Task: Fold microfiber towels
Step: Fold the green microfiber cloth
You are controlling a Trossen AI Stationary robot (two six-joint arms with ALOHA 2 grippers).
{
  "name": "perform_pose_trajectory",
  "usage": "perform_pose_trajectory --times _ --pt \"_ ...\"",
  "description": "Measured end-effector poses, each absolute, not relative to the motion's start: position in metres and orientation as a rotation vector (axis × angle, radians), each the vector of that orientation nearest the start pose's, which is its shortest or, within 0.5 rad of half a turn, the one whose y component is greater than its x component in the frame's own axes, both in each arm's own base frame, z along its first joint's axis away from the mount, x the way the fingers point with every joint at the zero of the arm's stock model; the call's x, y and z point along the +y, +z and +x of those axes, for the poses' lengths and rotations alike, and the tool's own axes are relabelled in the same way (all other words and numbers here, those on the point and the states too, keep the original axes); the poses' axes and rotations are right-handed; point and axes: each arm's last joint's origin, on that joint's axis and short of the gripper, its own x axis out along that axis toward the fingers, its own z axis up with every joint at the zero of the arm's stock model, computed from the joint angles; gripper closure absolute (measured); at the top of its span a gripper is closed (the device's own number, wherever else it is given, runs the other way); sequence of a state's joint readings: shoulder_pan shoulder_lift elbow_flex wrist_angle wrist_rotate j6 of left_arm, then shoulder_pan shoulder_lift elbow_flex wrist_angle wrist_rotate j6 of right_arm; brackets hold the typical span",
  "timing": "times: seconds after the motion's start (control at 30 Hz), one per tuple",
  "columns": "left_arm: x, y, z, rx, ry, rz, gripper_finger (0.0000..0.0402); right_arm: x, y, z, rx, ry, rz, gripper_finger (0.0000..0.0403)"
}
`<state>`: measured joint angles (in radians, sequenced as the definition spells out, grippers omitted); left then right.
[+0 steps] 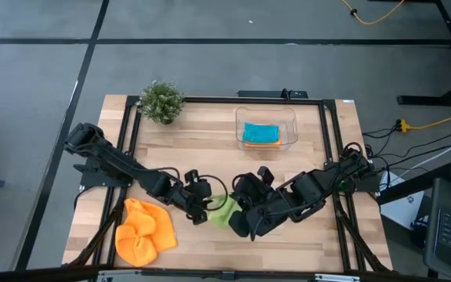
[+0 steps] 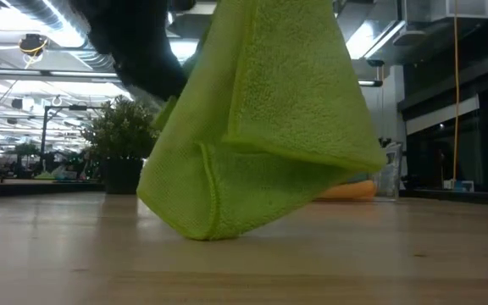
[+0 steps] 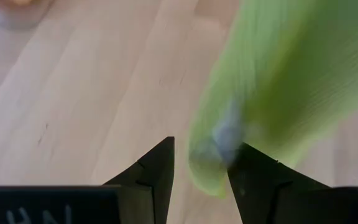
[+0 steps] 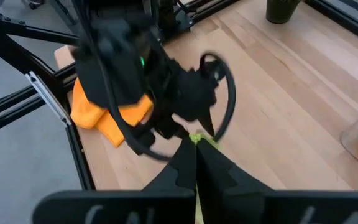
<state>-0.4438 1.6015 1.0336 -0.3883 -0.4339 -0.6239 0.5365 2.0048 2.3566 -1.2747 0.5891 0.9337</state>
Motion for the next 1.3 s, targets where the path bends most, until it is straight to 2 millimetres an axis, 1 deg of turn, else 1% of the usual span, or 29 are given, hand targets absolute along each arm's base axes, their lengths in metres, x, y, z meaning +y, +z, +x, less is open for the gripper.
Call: perform_pose_trajectory --times 0.1,0.17,0.27,0.4,0.63,0.83,1.07,1.13,1.3 --pt "-0.128 0.196 0.299 0.856 0.279 -0.167 0.0266 0.188 0.411 0.348 0.666 -0.401 0.389 0.0403" --pt "-0.129 0.194 0.299 0.856 0.294 -0.166 0.0266 0.188 0.411 0.348 0.665 -0.402 0.389 0.0403" --pt "-0.129 0.195 0.299 0.841 0.307 -0.161 0.0266 0.188 0.411 0.348 0.666 -0.402 0.388 0.0403" --pt "-0.128 0.205 0.297 0.807 0.297 -0.146 0.0266 0.188 0.410 0.348 0.666 -0.401 0.388 0.0403" --pt "-0.128 0.204 0.298 0.829 0.246 -0.118 0.0266 0.189 0.410 0.348 0.667 -0.400 0.385 0.0403" --pt "-0.128 0.206 0.301 0.800 0.238 -0.134 0.0266 0.189 0.410 0.348 0.668 -0.400 0.385 0.0403" --pt "-0.123 0.201 0.308 0.805 0.232 -0.162 0.0266 0.190 0.410 0.348 0.668 -0.397 0.385 0.0403" --pt "-0.122 0.198 0.307 0.824 0.237 -0.153 0.0266 0.190 0.410 0.348 0.668 -0.396 0.384 0.0403" --pt "-0.120 0.196 0.309 0.808 0.275 -0.137 0.0266 0.192 0.410 0.347 0.669 -0.391 0.382 0.0403"
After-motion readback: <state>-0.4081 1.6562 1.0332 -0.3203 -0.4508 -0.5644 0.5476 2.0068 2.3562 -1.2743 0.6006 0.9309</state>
